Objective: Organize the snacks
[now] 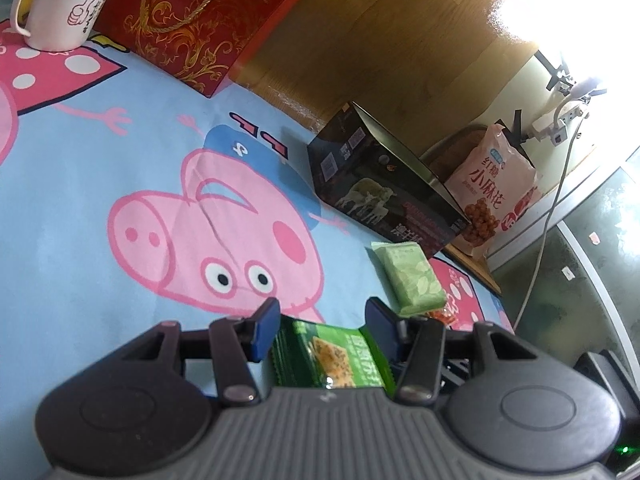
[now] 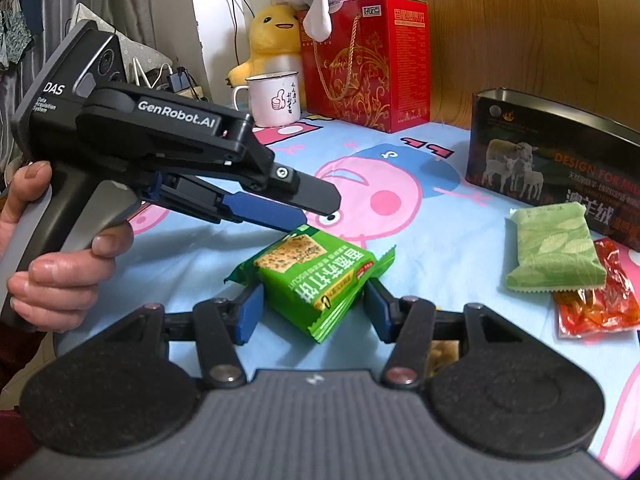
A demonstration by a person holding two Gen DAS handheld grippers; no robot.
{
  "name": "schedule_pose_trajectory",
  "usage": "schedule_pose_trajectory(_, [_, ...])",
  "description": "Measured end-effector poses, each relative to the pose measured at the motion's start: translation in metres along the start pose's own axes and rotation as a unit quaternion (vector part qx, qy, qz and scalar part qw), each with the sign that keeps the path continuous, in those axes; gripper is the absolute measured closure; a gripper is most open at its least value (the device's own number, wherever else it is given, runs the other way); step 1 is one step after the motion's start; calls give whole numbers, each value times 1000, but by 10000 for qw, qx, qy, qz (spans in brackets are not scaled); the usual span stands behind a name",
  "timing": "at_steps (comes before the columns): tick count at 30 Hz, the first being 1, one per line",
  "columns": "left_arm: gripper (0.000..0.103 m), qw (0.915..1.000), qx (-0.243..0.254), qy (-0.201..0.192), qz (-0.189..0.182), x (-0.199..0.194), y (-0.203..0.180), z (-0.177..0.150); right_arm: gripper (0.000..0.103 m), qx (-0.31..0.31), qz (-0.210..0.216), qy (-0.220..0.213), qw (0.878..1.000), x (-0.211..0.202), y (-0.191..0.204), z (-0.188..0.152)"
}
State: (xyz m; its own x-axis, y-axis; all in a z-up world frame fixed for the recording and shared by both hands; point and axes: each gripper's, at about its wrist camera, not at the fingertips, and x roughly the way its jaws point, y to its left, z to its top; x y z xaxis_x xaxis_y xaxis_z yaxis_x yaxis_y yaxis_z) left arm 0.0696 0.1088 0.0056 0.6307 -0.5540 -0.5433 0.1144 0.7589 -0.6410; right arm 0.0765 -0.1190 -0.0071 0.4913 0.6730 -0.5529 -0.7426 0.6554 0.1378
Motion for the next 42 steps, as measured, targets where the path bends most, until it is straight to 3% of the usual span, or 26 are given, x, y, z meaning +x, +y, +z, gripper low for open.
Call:
schedule_pose_trajectory(11, [55, 9991, -138, 80, -385, -7, 7, 0, 51, -1165, -550, -220, 9914, -6, 31, -12])
schedule_pose_trajectory(16, [55, 9972, -329, 190, -638, -11, 13, -3, 52, -935, -512, -263, 9940, -5, 22, -12])
schedule_pose_trajectory(26, [51, 9973, -336, 241, -610, -9, 10, -9, 62, -10, -109, -242, 9996, -10, 6, -11])
schedule_pose_trajectory(42, [50, 9980, -295, 364, -423, -10, 13, -15, 63, 217, -38, -230, 9995, -12, 0, -14])
